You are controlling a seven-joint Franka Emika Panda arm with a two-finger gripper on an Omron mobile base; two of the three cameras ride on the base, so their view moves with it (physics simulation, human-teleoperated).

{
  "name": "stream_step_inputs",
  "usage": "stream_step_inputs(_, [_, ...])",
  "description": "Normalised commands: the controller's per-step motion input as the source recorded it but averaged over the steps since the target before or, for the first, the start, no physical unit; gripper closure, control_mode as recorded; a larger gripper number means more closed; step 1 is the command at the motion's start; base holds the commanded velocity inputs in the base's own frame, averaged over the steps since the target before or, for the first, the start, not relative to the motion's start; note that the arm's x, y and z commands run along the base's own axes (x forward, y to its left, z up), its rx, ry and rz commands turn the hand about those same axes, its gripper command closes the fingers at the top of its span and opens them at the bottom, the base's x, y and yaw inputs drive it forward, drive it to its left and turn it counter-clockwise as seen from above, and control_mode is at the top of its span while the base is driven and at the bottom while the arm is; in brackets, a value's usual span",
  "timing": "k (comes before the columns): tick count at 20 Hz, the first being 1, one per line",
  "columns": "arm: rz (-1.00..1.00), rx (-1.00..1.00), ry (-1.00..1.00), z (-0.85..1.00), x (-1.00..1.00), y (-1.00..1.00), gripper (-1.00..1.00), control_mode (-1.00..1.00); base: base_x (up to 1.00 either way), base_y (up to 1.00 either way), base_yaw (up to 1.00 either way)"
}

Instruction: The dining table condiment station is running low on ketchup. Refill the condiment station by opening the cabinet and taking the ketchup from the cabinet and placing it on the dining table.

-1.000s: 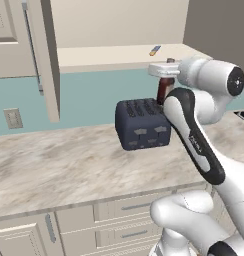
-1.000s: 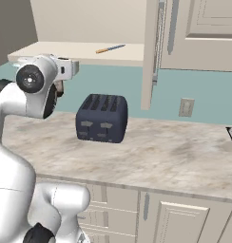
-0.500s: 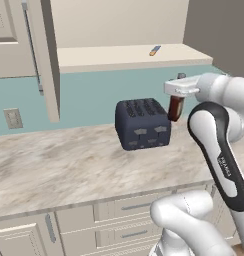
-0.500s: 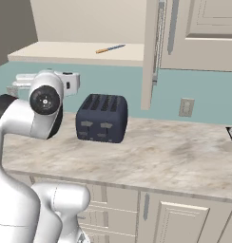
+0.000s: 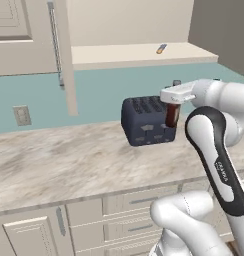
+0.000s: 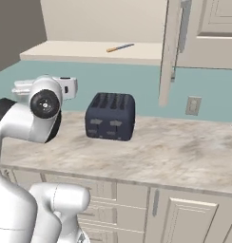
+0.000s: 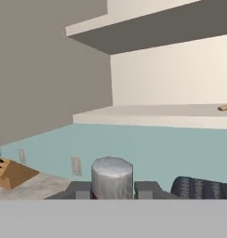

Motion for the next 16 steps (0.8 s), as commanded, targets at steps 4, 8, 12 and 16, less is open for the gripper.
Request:
stream_step_inputs(4, [0.00,0.00,0.00,0.00,0.00,0.00,1.00,1.00,-0.68,0.54,-0.33])
stream_step_inputs(8, [0.00,0.00,0.00,0.00,0.00,0.00,1.00,1.00,-0.57,0.48,-0.65])
stream_step_inputs(12, [0.00,0.00,0.00,0.00,0.00,0.00,1.00,1.00,-0.38,0.31,-0.82])
stream_step_inputs(16, [0.00,0.00,0.00,0.00,0.00,0.00,1.00,1.00,-0.26,0.15,-0.90])
